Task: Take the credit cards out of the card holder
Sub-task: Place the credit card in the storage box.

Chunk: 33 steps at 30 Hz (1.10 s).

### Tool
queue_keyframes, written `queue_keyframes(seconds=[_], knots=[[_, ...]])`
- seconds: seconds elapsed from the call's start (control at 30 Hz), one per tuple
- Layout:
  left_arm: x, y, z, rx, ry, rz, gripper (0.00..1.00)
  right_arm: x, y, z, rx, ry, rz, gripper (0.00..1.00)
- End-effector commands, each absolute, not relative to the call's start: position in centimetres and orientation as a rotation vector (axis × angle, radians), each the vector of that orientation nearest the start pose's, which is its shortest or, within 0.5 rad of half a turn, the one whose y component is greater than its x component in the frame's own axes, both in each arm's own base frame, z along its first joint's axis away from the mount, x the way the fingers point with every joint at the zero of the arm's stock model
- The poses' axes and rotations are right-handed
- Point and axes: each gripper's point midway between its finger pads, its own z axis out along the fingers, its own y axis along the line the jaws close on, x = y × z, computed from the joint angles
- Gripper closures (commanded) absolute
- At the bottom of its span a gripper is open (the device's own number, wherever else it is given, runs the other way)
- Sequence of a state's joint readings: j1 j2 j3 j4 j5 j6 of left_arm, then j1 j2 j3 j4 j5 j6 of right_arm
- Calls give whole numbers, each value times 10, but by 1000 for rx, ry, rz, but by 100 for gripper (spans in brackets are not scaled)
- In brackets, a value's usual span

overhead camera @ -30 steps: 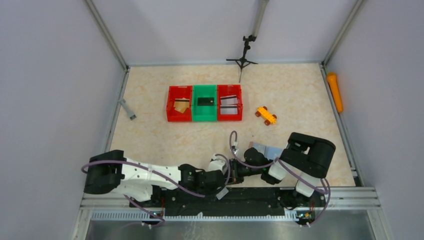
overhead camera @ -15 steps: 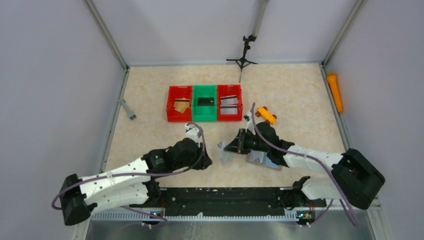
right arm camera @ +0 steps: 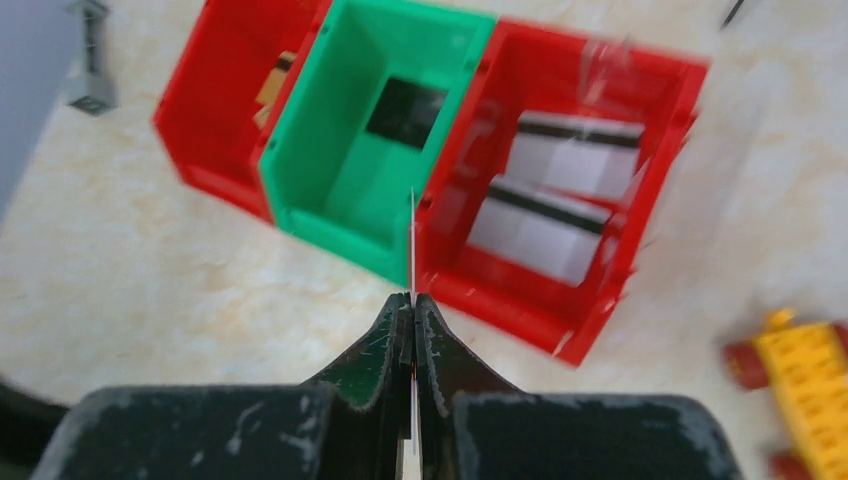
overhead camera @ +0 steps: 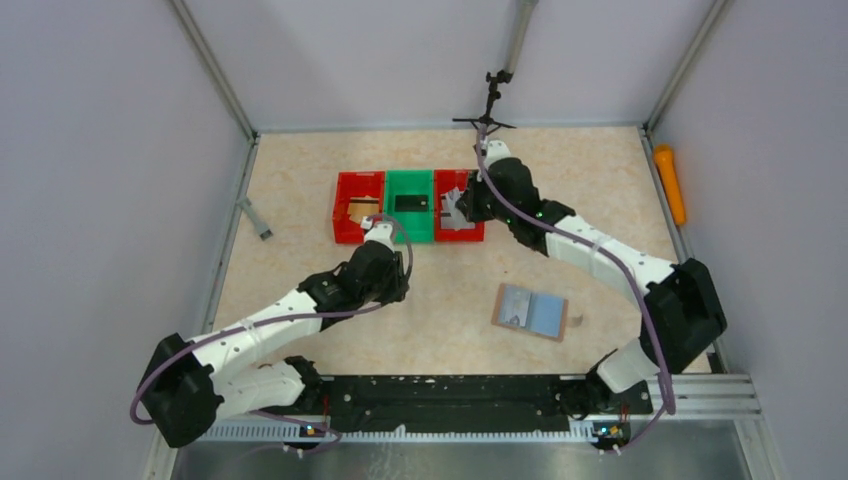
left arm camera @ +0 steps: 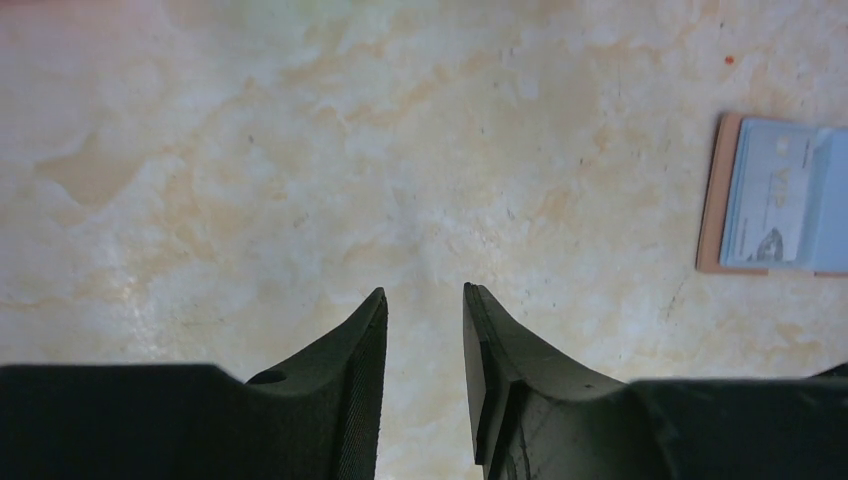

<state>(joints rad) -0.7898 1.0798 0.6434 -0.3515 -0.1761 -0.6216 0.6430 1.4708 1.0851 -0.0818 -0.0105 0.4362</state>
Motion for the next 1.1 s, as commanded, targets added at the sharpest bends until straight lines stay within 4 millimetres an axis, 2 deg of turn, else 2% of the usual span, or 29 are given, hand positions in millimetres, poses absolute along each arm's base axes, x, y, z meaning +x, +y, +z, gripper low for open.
queue_keyframes(seconds=[0.0,0.13,0.23,0.33,0.4,0.43,0.57,0.67,0.87,1.07], knots=[[252,-198,133,91,2208,-403,63,393,263,205,-490,2008,284,100],[267,-192,139,85,2130,-349,62,415,272,210,-763,1814,158,100],[275,-189,148,78,2080,-318,62,433,271,215,-850,1677,33,100],[278,-187,156,66,2034,-330,63,438,279,211,-1025,1521,-47,100],[278,-185,160,47,2011,-338,64,447,282,216,-1032,1447,-92,100],[278,-182,159,36,2006,-329,64,450,284,208,-1079,1441,-115,100],[277,-177,153,13,1998,-320,63,466,295,194,-1189,1438,-167,100],[278,-174,154,-1,1983,-319,63,468,302,183,-1257,1389,-180,100],[277,-173,155,-7,1975,-327,63,480,293,154,-1352,1412,-302,100],[276,-173,154,-4,1981,-328,63,485,300,133,-1422,1366,-323,100]])
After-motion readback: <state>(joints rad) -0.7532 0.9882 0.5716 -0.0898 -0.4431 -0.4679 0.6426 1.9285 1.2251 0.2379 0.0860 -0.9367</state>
